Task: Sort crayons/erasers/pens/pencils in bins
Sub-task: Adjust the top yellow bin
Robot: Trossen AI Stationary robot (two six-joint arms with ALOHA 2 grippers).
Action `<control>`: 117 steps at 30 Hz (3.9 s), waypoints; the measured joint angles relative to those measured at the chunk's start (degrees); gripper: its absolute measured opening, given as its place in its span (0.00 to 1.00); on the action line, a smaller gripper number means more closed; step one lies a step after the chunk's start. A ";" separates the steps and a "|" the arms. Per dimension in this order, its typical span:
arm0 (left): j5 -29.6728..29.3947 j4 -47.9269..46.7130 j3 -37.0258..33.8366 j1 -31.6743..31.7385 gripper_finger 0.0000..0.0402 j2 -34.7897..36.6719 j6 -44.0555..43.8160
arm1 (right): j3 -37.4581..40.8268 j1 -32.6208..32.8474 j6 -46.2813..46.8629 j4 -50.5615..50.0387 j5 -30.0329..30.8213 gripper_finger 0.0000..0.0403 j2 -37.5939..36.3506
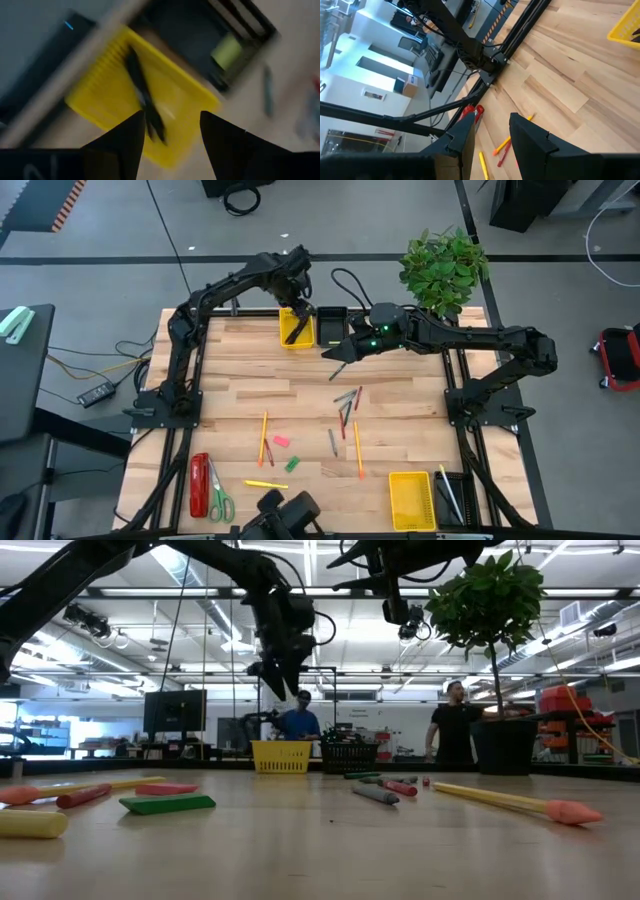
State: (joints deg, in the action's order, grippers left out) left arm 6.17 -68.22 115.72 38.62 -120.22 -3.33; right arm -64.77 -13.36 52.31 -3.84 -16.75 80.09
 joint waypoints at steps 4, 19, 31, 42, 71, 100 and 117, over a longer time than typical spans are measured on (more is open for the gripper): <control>9.63 -10.70 0.41 -2.57 0.47 0.02 2.70 | 0.00 -0.01 -0.39 -0.02 0.00 0.32 0.00; 7.24 -8.75 -14.10 -7.50 0.38 0.02 5.66 | -0.02 -0.01 0.17 -0.40 0.02 0.32 0.00; 5.95 -3.44 -16.76 -2.43 0.31 0.00 3.93 | -0.02 -0.01 0.17 -0.90 0.61 0.32 0.01; 3.38 -3.33 -16.76 0.83 0.28 0.00 3.91 | -0.02 -0.01 0.17 -0.97 0.61 0.32 0.00; -7.31 -1.45 -16.76 1.85 0.28 0.00 3.14 | -0.02 3.68 -1.36 -1.38 3.48 0.32 0.02; 10.11 -16.99 -10.20 -2.55 0.26 3.30 -0.84 | -0.02 3.80 -1.28 -3.50 3.42 0.32 0.02; 6.30 -2.79 -10.33 -10.04 0.23 1.21 -28.24 | -0.02 3.75 10.25 -15.78 8.61 0.31 0.02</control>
State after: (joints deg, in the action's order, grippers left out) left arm 12.47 -71.01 105.38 28.58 -119.02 -31.57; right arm -64.79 -9.61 62.57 -19.62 -8.15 80.12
